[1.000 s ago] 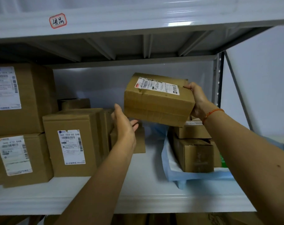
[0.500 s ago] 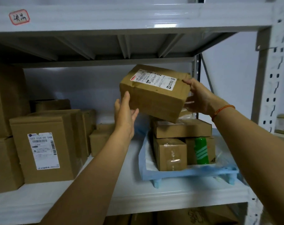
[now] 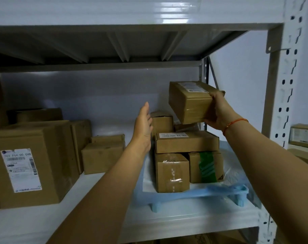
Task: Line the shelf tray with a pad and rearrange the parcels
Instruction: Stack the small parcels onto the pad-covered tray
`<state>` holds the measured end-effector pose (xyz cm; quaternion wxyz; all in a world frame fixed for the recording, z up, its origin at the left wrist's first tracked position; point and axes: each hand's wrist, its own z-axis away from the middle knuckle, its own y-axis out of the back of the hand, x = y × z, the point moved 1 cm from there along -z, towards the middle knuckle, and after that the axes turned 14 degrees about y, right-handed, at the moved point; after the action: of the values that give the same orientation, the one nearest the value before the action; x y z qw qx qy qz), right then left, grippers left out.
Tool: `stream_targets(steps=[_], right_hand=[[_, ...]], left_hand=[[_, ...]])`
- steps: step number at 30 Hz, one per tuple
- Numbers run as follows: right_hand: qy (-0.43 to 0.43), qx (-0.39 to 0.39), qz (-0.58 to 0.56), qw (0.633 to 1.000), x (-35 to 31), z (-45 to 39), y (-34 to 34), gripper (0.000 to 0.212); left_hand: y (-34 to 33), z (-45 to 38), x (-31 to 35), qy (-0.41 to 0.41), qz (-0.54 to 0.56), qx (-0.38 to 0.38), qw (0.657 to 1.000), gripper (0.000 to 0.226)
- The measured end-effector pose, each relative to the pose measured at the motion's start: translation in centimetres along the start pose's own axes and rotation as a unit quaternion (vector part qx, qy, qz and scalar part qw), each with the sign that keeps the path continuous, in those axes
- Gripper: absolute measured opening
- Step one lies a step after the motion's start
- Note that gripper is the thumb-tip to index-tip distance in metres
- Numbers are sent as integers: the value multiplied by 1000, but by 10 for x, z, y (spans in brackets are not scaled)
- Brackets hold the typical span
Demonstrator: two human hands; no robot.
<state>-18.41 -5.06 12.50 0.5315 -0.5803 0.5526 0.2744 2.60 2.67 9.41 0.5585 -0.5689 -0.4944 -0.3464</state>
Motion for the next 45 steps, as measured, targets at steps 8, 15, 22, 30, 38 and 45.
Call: stream_targets(steps=[8,15,22,30,38,45], right_hand=[[-25,11,54,998,21,-26,-15,75],[-34,31,76,996,24,-30,-30,88],[-34,54,99,993,29,-39,-38,80],[-13,140,193,971,27,-29,-35,67],[113,199,312,922,10,2,-40,62],[239,133,323,906,7,28,-81,42]], left_hand=[[-8,-18,-8,-3,-23,16,1000,59],[0,-27,-13,5,-14,31,999,57],[10,-30,-16,16,-9,46,999,56],[16,-25,-19,24,-3,60,998,59],[10,-7,-24,25,5,79,997,59],[34,1,-29,27,26,147,988,53]])
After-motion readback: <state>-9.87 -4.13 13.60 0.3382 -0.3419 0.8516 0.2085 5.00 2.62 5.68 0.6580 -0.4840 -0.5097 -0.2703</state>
